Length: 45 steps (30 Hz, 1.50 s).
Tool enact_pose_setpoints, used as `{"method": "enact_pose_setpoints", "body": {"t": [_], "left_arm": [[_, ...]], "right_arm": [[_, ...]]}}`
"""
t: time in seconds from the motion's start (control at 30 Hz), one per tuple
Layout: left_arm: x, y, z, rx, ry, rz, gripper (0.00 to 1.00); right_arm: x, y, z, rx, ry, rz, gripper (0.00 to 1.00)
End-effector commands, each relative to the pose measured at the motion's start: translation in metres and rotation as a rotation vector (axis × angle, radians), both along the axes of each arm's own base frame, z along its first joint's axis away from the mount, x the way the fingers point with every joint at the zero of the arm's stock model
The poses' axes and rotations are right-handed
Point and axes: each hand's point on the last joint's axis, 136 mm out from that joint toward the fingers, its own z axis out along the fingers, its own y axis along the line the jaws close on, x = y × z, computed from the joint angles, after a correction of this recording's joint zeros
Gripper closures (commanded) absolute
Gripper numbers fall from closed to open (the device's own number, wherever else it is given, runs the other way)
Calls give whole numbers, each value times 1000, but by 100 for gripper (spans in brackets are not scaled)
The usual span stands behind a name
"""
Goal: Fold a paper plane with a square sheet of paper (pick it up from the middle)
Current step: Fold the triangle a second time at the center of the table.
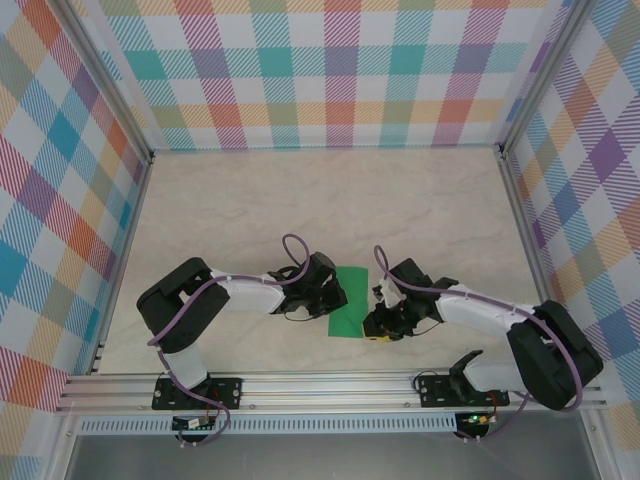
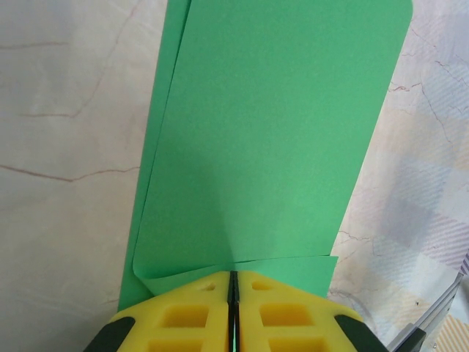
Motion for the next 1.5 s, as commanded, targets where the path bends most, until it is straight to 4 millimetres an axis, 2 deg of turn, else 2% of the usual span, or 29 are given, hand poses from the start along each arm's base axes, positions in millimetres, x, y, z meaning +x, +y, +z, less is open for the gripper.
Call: {"method": "enact_pose_setpoints", "body": {"t": [0.0, 0.1, 0.2, 0.4, 0.57, 0.7, 0.9, 0.97, 1.03, 1.17, 1.33, 1.47], "left_arm": [[-14, 18, -25, 112, 51, -7, 90], [-13, 16, -24, 114, 51, -11, 90], [-13, 15, -24, 111, 50, -12, 90], [-12, 15, -20, 106, 44, -11, 89], [-12, 16, -20, 107, 40, -10, 89], [-12, 15, -20, 107, 40, -12, 89], [-13, 17, -21, 111, 43, -11, 89], [-13, 16, -21, 110, 43, -11, 89], [-12, 15, -20, 108, 42, -12, 89], [-13, 15, -20, 108, 41, -12, 89], [-13, 16, -21, 109, 42, -11, 89], [-13, 16, -21, 108, 43, -14, 90]], "right_arm": [[19, 18, 26, 80, -37, -13, 75], [28, 32, 26, 104, -13, 4, 83], [33, 34, 13, 75, 10, 0, 87], [16, 13, -35, -65, 105, -9, 88], [2, -7, -58, -158, 146, -37, 88], [5, -2, -50, -123, 125, -38, 88], [30, 24, -5, 23, 27, -37, 88], [33, 30, 2, 51, 18, -28, 88], [33, 30, 0, 47, 19, -23, 88], [25, 24, -21, -1, 65, -16, 88], [10, -2, -53, -164, 101, -16, 88], [8, -8, -55, -184, 87, -16, 88]]}}
